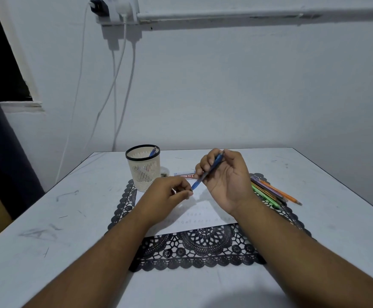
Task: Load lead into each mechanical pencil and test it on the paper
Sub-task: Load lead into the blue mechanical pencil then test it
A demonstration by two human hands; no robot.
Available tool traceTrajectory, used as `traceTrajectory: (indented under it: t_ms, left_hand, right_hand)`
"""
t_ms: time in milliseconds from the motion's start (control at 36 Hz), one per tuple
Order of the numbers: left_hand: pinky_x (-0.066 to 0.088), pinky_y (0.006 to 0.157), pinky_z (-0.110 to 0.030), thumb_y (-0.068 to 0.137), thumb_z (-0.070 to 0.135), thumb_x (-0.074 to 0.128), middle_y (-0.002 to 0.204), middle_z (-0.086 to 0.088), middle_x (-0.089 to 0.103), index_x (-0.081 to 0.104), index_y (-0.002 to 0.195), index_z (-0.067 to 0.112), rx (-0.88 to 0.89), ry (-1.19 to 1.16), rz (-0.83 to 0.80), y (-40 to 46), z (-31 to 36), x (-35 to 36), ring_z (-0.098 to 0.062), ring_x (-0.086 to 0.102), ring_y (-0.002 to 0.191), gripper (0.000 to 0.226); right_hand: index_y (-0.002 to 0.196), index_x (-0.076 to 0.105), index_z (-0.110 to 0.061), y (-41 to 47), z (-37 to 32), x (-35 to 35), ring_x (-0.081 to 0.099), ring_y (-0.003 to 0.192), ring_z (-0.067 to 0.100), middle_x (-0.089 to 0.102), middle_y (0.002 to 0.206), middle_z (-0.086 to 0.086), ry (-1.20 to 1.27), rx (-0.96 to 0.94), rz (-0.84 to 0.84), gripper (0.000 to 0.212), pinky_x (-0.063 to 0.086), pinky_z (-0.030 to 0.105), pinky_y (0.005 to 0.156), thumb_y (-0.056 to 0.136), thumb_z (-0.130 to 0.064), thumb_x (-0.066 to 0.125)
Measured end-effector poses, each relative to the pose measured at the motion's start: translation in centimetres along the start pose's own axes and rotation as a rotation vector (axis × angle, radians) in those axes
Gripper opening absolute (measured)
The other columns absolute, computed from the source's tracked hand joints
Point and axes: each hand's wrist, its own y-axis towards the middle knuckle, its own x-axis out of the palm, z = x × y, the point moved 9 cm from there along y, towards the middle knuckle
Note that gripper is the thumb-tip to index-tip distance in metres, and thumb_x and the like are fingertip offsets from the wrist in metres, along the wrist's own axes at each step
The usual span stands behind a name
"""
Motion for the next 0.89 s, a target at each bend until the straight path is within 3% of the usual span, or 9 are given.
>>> traceTrajectory:
  t_ms: [111,222,333,889]
  left_hand:
    - [0.053,0.071,-0.025,0.094,0.02,0.075,0.083,0.014,0.073,0.076,0.088,0.024,-0.029,-0.039,0.016,0.02,-0.23,-0.21,-0.011,0.068,0.075,0.007]
    - [0.053,0.071,-0.025,0.094,0.019,0.074,0.084,0.013,0.073,0.076,0.088,0.024,-0.022,-0.05,0.016,-0.02,0.15,-0.05,-0.012,0.067,0.075,0.008]
    - [0.053,0.07,-0.025,0.093,0.018,0.075,0.083,0.015,0.073,0.076,0.088,0.022,-0.025,-0.052,0.013,-0.05,0.35,0.02,-0.012,0.067,0.076,0.006]
    - [0.049,0.067,-0.013,0.093,0.018,0.076,0.082,0.018,0.073,0.076,0.087,0.024,-0.034,-0.049,0.007,-0.1,0.64,0.09,-0.004,0.066,0.074,0.008]
  right_hand:
    - [0.068,0.049,-0.015,0.06,0.26,-0.56,0.047,0.068,0.025,0.042,0.066,0.005,0.045,0.025,0.036,0.04,0.046,0.037,0.074,0.096,-0.043,0.042]
    - [0.063,0.038,-0.018,-0.02,0.28,-0.77,0.027,0.061,0.019,0.028,0.063,0.001,0.133,0.025,0.073,0.036,0.034,0.034,0.064,0.089,-0.042,0.042]
    - [0.06,0.033,-0.019,0.09,0.03,-0.5,0.019,0.061,0.019,0.022,0.061,0.001,0.12,0.009,0.054,0.032,0.024,0.035,0.061,0.085,-0.037,0.04]
    - [0.062,0.031,-0.02,0.05,-0.09,-0.22,0.019,0.061,0.018,0.02,0.062,0.001,0.105,-0.011,-0.013,0.034,0.02,0.036,0.063,0.084,-0.04,0.047]
